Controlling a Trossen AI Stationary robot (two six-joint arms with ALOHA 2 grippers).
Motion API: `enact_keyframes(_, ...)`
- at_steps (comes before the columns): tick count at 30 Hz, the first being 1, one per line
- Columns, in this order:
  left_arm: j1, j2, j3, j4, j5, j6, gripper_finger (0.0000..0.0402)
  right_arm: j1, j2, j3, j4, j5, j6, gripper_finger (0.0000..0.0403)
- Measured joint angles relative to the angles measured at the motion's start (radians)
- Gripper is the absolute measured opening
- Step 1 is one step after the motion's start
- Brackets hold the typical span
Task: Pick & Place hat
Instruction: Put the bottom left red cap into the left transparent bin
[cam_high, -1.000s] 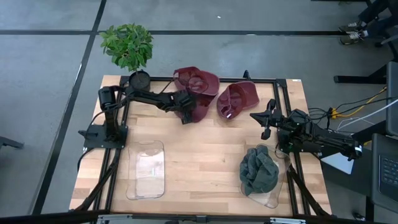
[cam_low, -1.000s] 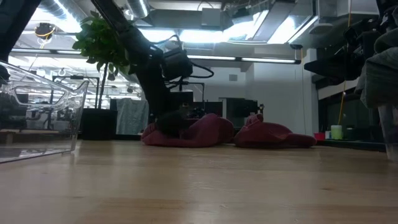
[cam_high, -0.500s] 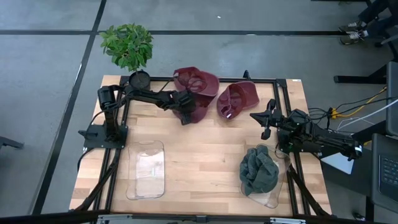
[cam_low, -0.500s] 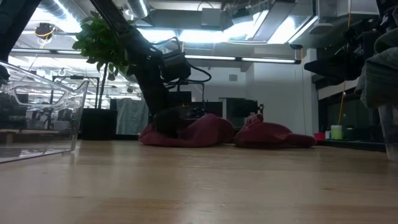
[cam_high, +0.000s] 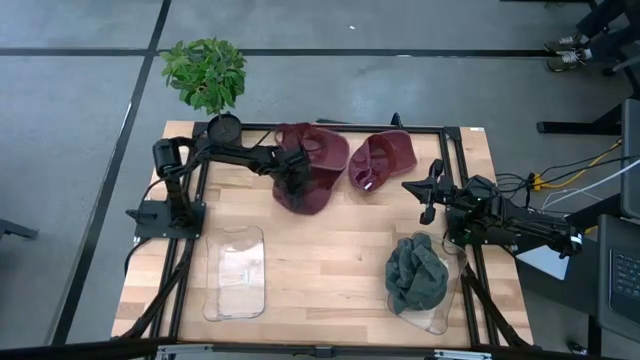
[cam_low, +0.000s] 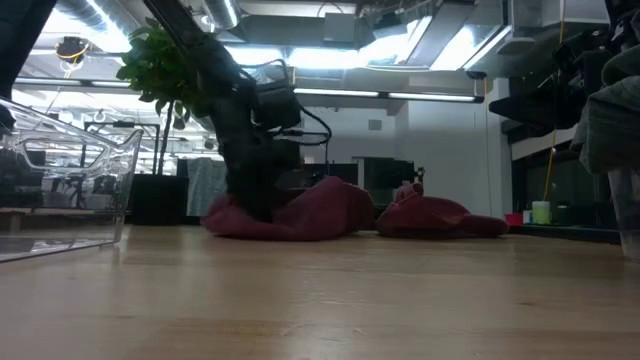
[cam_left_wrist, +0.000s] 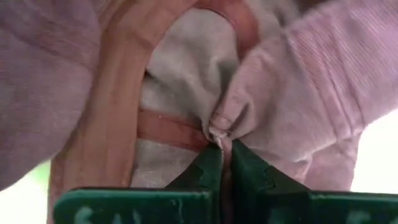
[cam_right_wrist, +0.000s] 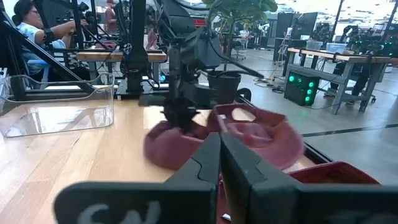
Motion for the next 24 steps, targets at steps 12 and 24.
enact_keyframes(12, 0.009, -0.151, 0.003, 0.073, 0.284, -0.373, 0.0008, 0.000, 0.000, 0.000, 0.000, 0.000, 0.000, 0.0014)
enact_keyframes(24, 0.009, -0.228, 0.004, 0.354, 0.364, -0.651, 0.0008, 0.000, 0.000, 0.000, 0.000, 0.000, -0.053, 0.0014)
